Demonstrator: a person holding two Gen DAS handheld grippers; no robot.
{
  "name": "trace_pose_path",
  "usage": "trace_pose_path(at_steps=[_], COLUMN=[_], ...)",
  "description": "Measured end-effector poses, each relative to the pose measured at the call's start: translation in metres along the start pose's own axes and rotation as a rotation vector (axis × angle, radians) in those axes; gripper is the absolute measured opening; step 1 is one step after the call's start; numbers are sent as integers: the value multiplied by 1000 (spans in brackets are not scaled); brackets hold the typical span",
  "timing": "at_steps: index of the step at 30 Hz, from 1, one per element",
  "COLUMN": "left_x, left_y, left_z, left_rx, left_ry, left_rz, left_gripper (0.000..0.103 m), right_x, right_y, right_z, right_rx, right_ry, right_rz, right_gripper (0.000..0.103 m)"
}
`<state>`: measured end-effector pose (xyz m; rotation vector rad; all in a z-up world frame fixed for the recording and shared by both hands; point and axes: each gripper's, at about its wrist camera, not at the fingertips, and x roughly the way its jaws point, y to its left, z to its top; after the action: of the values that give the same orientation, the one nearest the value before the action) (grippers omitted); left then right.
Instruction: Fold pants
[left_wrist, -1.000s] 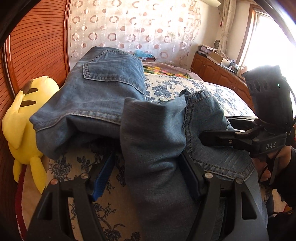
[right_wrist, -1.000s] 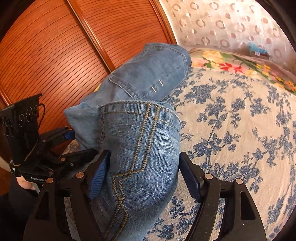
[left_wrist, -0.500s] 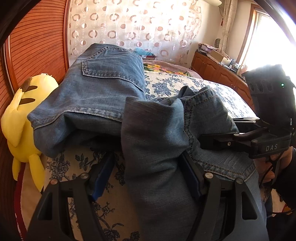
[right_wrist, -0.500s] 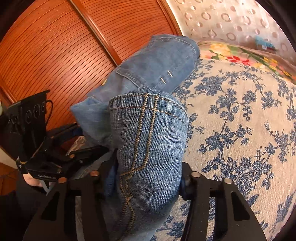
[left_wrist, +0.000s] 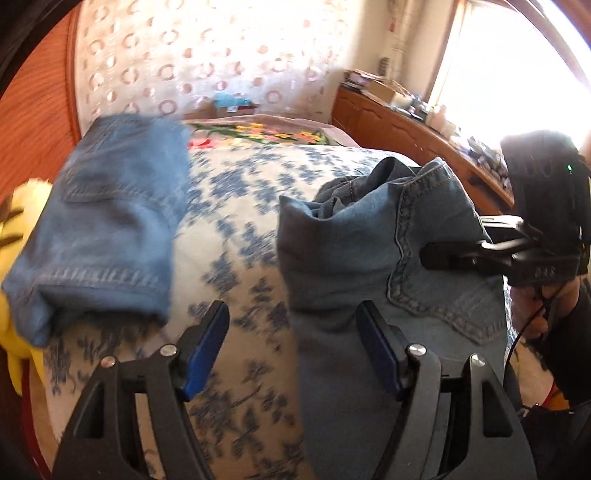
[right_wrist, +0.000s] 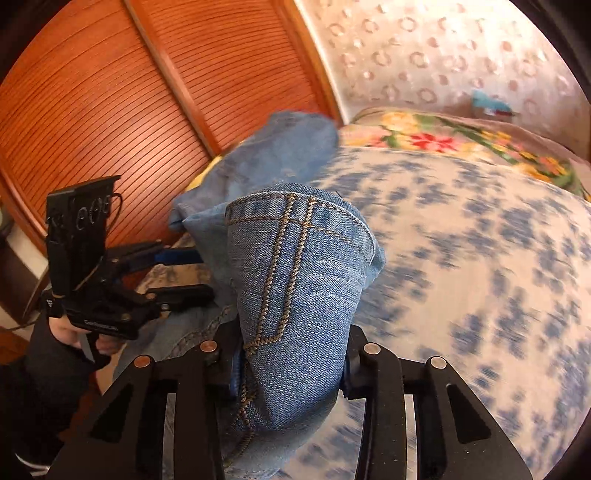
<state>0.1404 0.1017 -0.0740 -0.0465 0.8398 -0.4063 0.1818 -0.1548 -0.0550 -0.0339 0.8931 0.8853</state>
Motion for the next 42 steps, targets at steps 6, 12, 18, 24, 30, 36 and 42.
trace_pose_path(at_steps=[6, 12, 18, 24, 30, 36, 42], left_x=[15, 41, 82, 102, 98, 94, 75], left_y=[-22, -29, -19, -17, -15, -7, -2], left_z=[35, 65, 81, 83, 81, 80, 77], left_rx=[56, 81, 53, 60, 61, 25, -12], left_ry=[11, 29, 97, 110, 105, 97, 35], left_rz=[-28, -22, -48, -62, -70, -102, -148], left_gripper=[71, 71, 73, 74, 74, 74, 60], right_x=[-14, -18, -8, -1, 2, -3, -12], right_y=[-41, -52, -69, -77, -83, -69, -54], right_z=[-8, -10, -4, -5, -10, -10, 0], right_rx=[77, 109, 162, 176, 204, 160, 92], right_ry=[22, 13, 20, 20, 2, -38, -88], right_rz=[-79, -56, -28, -52, -24, -10, -3], right_gripper=[45, 51, 60, 65, 71, 47, 41])
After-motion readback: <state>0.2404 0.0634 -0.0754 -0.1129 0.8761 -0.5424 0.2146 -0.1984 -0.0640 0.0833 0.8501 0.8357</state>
